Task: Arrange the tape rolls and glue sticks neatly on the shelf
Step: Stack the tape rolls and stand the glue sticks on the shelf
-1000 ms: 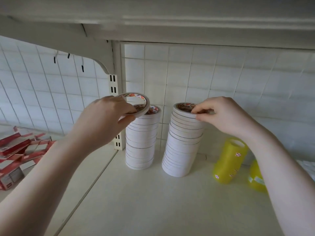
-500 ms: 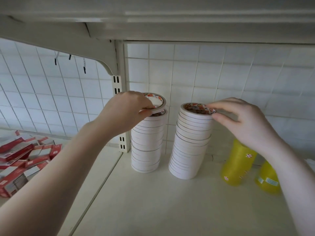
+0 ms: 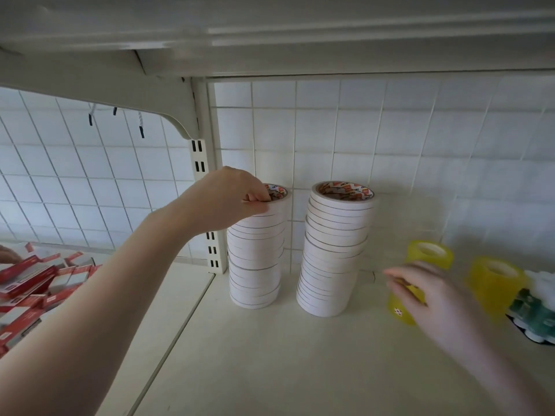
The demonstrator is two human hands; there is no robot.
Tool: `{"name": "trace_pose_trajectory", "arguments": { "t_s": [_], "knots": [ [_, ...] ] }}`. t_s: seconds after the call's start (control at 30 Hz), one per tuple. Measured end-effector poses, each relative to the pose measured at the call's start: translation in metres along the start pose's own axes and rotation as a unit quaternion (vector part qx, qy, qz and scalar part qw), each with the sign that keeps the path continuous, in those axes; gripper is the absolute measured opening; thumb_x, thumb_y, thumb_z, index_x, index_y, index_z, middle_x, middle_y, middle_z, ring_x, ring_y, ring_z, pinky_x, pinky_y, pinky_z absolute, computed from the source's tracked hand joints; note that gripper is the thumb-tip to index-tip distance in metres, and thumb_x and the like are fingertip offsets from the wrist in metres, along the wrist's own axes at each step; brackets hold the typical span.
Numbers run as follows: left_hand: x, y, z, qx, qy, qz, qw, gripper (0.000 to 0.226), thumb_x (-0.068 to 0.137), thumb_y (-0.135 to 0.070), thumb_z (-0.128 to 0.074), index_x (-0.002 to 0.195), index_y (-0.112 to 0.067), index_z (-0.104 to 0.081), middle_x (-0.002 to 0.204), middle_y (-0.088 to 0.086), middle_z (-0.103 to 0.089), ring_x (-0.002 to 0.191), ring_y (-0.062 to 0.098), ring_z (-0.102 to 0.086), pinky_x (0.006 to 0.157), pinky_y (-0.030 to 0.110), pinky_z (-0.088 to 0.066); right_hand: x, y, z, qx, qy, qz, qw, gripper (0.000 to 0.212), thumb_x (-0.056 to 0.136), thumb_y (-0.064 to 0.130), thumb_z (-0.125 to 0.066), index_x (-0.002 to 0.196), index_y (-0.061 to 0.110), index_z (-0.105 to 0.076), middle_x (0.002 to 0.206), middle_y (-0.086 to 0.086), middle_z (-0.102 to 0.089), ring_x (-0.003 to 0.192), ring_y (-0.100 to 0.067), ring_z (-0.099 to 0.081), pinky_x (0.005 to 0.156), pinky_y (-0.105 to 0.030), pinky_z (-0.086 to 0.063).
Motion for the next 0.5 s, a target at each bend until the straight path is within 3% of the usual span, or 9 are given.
{"name": "trace_pose_trajectory", "arguments": {
  "t_s": [0.13,0.37,0.5],
  "knots": [
    [0.004,0.002,-0.001,-0.028,0.039,0.014,0.999,0.019,0.087,-0.032,-0.062,0.102,-0.024,-0.070,0.090,-0.012,-0.060,0.079,-0.002,-0.052,0.069,0.006,-0.037,-0.006,-0.006,-0.010,-0.032,0.027,0.000,0.999,0.026,0.064,0.003,-0.082,0.082,0.018,-0.072,0.078,0.007,-0.067,0.067,-0.017,-0.063,0.053,-0.015,-0.037],
    [0.005,0.005,-0.002,-0.045,0.071,0.034,0.996,0.019,0.088,-0.033,-0.061,0.103,-0.026,-0.069,0.092,-0.015,-0.061,0.084,-0.006,-0.053,0.069,0.006,-0.037,-0.010,-0.016,-0.017,-0.012,0.041,-0.017,0.999,0.023,0.066,0.005,-0.082,0.082,0.018,-0.072,0.077,0.005,-0.068,0.067,-0.021,-0.065,0.053,-0.032,-0.051],
    [0.003,0.002,-0.001,-0.026,0.051,0.037,0.998,0.017,0.088,-0.031,-0.061,0.101,-0.025,-0.070,0.090,-0.016,-0.061,0.083,-0.003,-0.054,0.072,0.009,-0.040,-0.012,-0.018,-0.021,-0.042,0.047,-0.017,0.998,0.024,0.062,0.006,-0.084,0.079,0.018,-0.072,0.072,0.003,-0.065,0.064,-0.024,-0.064,0.048,-0.036,-0.051]
  ]
}}
Point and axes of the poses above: each hand's wrist, its own x-axis towards the middle knuckle, its own z-axis out of the back of the hand, y = z × x, the point moved 7 cm from there along x, towards the middle knuckle
